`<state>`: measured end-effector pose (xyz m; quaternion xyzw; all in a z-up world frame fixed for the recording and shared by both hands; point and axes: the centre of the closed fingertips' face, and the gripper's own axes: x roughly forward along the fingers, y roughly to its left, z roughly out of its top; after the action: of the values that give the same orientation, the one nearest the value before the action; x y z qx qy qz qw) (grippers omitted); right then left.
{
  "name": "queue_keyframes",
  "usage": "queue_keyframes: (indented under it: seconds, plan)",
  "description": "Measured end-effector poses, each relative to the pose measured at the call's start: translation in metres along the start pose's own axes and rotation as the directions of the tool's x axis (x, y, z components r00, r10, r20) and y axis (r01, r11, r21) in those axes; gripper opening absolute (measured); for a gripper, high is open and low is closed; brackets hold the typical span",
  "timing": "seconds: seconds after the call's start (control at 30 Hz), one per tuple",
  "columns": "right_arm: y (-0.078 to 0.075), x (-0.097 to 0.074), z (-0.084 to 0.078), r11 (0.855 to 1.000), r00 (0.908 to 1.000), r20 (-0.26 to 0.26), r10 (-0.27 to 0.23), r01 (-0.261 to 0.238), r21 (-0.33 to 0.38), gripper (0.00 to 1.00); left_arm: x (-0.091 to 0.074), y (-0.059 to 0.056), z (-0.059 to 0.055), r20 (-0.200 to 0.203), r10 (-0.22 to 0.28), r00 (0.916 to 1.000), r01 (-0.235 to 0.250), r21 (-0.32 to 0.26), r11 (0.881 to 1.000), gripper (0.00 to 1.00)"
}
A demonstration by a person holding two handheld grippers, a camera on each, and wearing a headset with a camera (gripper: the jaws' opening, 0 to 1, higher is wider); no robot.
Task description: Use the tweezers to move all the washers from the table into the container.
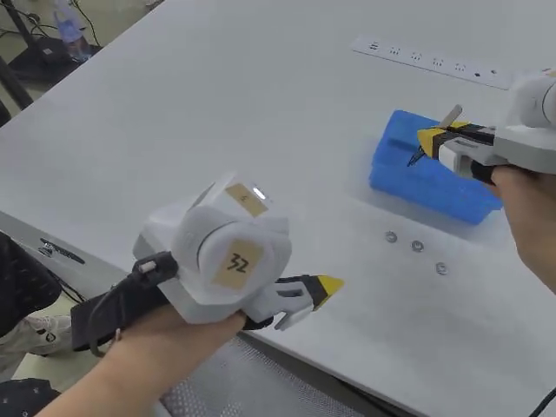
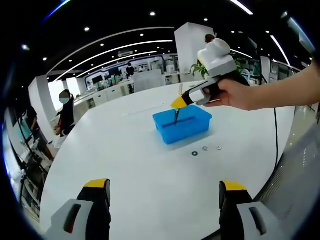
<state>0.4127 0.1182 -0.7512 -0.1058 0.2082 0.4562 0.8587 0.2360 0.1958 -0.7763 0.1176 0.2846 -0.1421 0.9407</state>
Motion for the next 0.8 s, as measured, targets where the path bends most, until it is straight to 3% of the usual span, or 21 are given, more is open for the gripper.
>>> queue_keyframes:
  seconds: [0.17,0.37,0.6,0.8]
  plan:
    - [0.014,-0.019,0.011,1.000,0.9990,0.042,0.018,-0.018,-0.009,0.03,0.000,0.000,0.000,0.001,-0.002,1.0000,0.002,0.002,1.000,0.92]
    - [0.037,-0.038,0.012,0.999,0.9969,0.065,0.046,-0.045,-0.009,0.03,0.001,-0.001,0.000,0.000,-0.006,1.0000,0.006,0.005,1.000,0.92]
    - [0.060,-0.041,-0.011,0.998,0.9971,0.031,0.069,-0.069,-0.005,0.03,0.001,-0.001,-0.001,-0.002,-0.003,1.0000,0.003,0.004,1.000,0.92]
    - [0.066,-0.036,-0.041,0.998,0.9972,-0.030,0.069,-0.069,0.006,0.03,0.001,0.000,-0.002,-0.007,-0.002,1.0000,0.003,0.004,1.000,0.92]
